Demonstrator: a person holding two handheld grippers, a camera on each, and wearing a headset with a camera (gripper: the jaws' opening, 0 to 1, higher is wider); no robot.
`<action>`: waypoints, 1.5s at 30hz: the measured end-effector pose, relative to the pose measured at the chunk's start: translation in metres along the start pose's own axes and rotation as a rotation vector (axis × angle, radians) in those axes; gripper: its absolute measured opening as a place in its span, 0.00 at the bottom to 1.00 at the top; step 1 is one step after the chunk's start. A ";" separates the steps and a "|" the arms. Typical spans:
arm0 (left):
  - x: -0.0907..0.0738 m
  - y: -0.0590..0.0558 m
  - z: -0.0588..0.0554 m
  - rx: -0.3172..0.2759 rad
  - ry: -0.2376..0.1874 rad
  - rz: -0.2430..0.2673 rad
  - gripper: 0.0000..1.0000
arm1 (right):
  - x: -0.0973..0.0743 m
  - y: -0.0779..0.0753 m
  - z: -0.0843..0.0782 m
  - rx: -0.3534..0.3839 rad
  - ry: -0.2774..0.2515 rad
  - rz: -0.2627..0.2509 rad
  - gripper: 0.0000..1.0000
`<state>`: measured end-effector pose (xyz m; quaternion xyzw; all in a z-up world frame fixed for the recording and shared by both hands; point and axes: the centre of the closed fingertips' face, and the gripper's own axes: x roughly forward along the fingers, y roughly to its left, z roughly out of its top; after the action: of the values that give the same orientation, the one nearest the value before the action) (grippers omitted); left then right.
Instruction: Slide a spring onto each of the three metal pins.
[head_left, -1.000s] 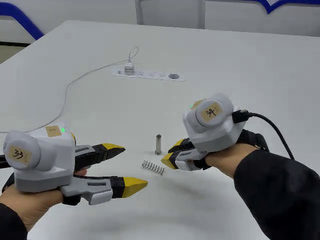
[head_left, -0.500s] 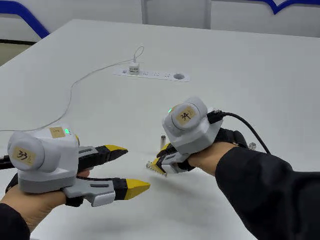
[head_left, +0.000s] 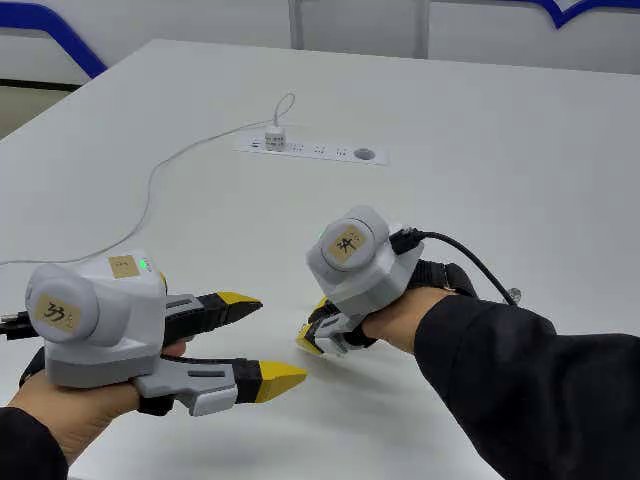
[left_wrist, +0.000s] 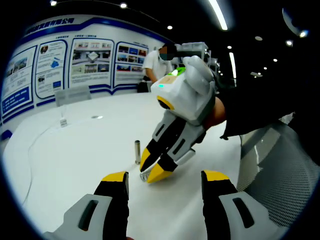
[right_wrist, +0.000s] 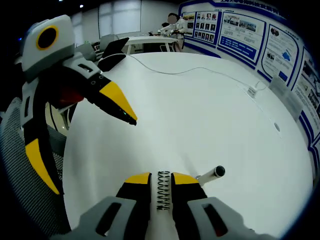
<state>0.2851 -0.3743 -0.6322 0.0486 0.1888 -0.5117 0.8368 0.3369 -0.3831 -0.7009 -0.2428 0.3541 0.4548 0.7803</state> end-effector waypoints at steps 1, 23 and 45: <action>0.000 0.000 0.000 0.000 0.001 0.001 0.60 | 0.000 0.000 0.000 0.000 0.002 0.001 0.16; -0.003 0.003 -0.002 -0.003 0.006 0.006 0.60 | 0.009 0.000 -0.002 0.027 0.038 0.019 0.12; 0.001 0.000 0.000 0.006 0.004 -0.004 0.60 | -0.032 0.000 0.019 0.049 -0.083 -0.009 0.12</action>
<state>0.2854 -0.3754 -0.6330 0.0518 0.1892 -0.5137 0.8353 0.3322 -0.3871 -0.6639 -0.2060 0.3315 0.4523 0.8020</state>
